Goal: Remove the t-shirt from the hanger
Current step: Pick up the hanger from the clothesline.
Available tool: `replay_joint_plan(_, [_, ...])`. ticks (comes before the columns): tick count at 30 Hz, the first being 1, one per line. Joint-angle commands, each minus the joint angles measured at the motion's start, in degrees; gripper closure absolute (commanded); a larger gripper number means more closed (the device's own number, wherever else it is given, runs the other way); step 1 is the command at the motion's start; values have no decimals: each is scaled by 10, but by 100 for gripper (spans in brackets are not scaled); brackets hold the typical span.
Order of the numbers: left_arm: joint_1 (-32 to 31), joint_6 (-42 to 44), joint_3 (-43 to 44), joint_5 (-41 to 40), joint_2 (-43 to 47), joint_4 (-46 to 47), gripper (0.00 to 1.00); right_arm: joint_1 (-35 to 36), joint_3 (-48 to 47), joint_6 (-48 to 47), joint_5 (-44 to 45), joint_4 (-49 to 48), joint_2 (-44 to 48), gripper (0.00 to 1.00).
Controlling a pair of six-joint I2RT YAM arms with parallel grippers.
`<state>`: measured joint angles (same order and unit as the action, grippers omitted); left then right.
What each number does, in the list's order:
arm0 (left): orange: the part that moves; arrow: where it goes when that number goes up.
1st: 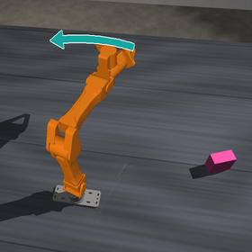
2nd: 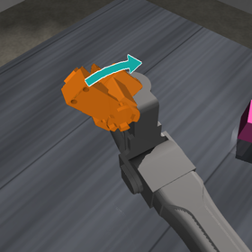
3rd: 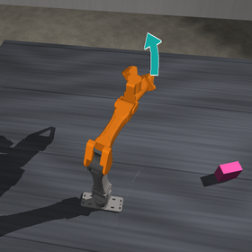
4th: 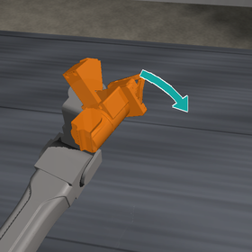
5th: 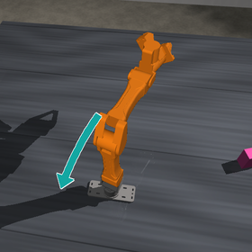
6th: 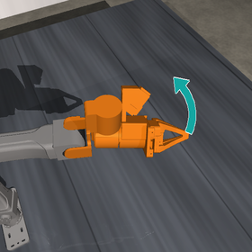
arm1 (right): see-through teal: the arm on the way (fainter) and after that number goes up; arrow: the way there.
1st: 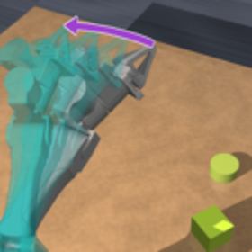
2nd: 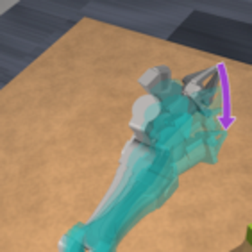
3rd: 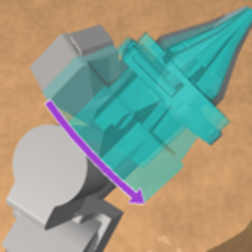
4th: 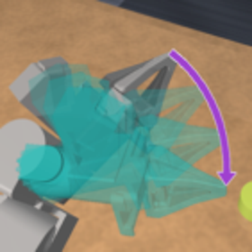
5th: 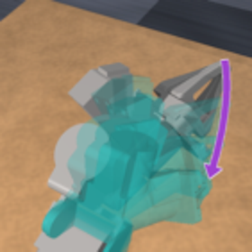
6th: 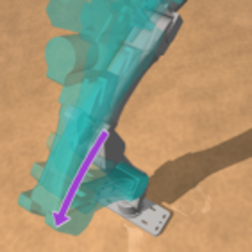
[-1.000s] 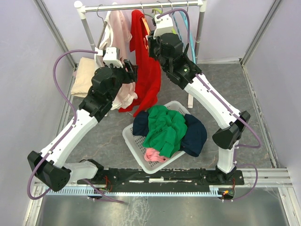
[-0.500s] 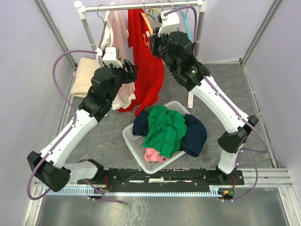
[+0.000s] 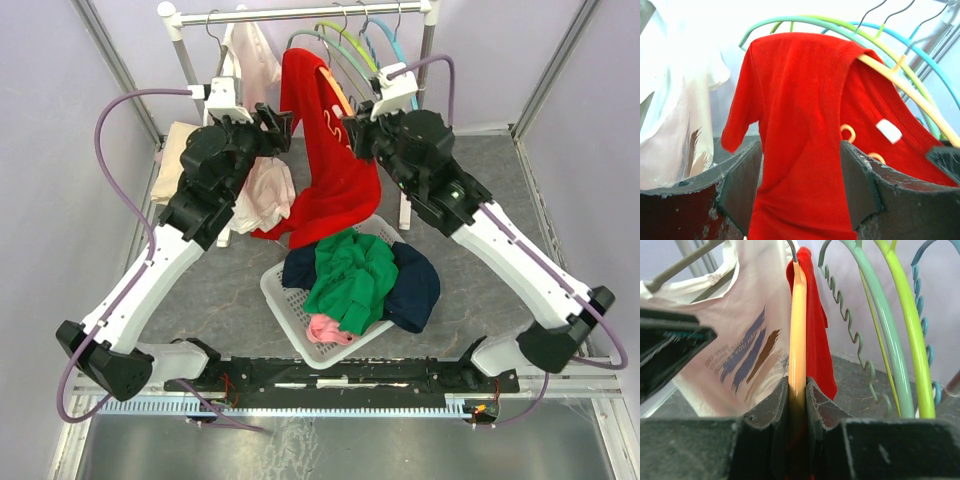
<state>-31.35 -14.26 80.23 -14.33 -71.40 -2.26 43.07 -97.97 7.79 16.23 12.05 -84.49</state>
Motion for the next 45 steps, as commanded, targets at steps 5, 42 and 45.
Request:
replay_joint_plan(5, [0,14,93,118,-70,59,29,1,123,3,-41,-127,148,98])
replay_joint_plan(42, [-22,-12,123,166,-140,122,94,2,190,27,-54,-136,197,98])
replay_joint_plan(45, [-22,-12,132,187,-140,121,97,2,190,27,-49,-136,192,98])
